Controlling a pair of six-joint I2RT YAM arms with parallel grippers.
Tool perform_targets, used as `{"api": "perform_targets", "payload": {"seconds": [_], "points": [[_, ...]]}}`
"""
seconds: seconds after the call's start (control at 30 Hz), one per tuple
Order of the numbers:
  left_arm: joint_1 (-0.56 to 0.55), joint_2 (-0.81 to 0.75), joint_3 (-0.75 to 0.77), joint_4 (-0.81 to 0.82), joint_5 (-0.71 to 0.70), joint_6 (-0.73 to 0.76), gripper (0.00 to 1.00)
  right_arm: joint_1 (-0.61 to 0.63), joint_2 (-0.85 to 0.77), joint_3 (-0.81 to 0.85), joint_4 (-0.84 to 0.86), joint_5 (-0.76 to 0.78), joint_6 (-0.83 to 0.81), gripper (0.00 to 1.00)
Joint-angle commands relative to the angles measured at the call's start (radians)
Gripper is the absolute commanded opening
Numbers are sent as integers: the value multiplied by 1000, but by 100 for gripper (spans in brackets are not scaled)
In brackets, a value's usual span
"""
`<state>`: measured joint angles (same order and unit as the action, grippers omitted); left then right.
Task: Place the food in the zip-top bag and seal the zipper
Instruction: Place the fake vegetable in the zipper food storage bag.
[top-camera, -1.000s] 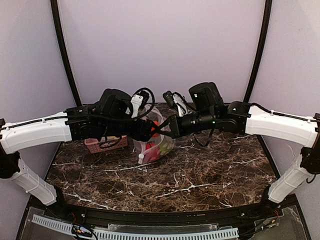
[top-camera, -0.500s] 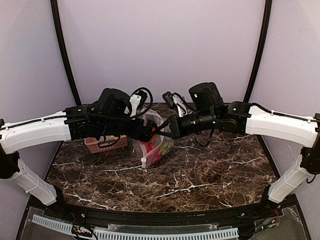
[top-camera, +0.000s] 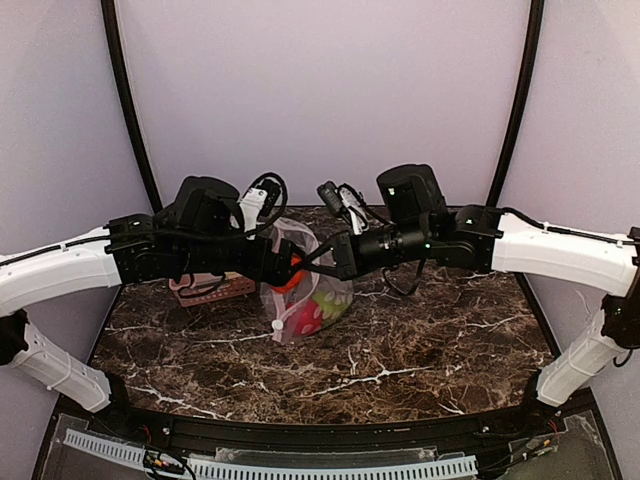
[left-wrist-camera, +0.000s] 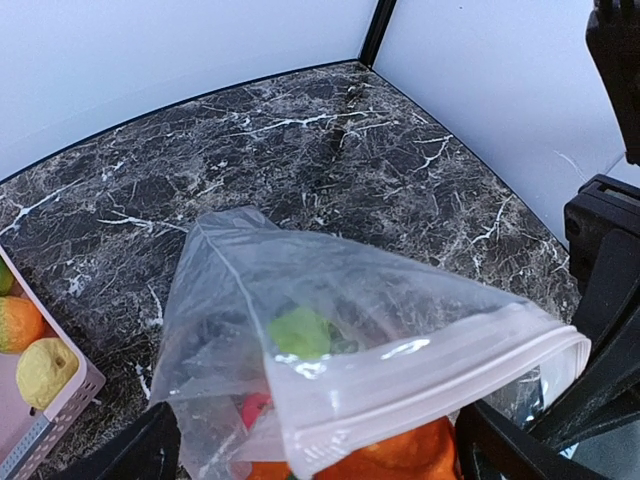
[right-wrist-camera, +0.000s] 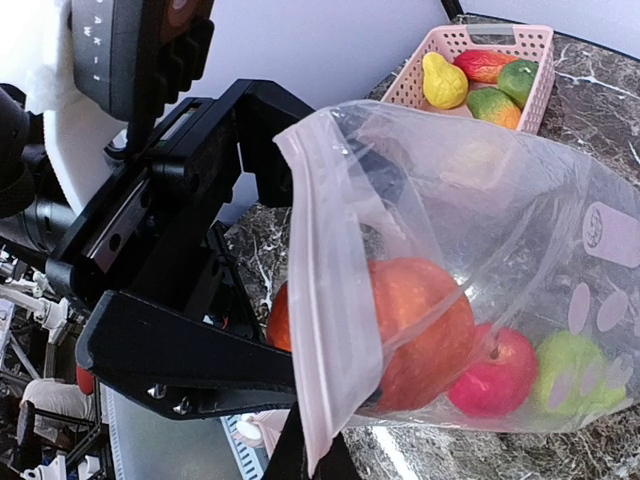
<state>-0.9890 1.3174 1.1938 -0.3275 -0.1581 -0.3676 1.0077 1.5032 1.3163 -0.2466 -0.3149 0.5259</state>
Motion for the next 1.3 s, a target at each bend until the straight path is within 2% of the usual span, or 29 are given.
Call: {"api": "perform_targets", "payload": {"seconds": [0.0,0.43,0.6,0.73,1.1,1.27], "points": [[-17,-86,-1,40,133,-18,97,-9,6,-3,12,58,9,0],[-18,-131,-35,46,228,-42,98,-9,-3,-14,12,66,20,0],[-18,-163,-55,33,152,-63,96,-9,-16,-24,12,75,22,0],[-16,-204,-73,1,92,-75,87,-9,-23,-29,12,76,22,0],[-16,-219,-113,-87,-6,-124,49,-10,-27,-28,13,70,22,0],[-14,-182,-122,-65,9,-128,44,-10,-28,-27,15,64,21,0]]}}
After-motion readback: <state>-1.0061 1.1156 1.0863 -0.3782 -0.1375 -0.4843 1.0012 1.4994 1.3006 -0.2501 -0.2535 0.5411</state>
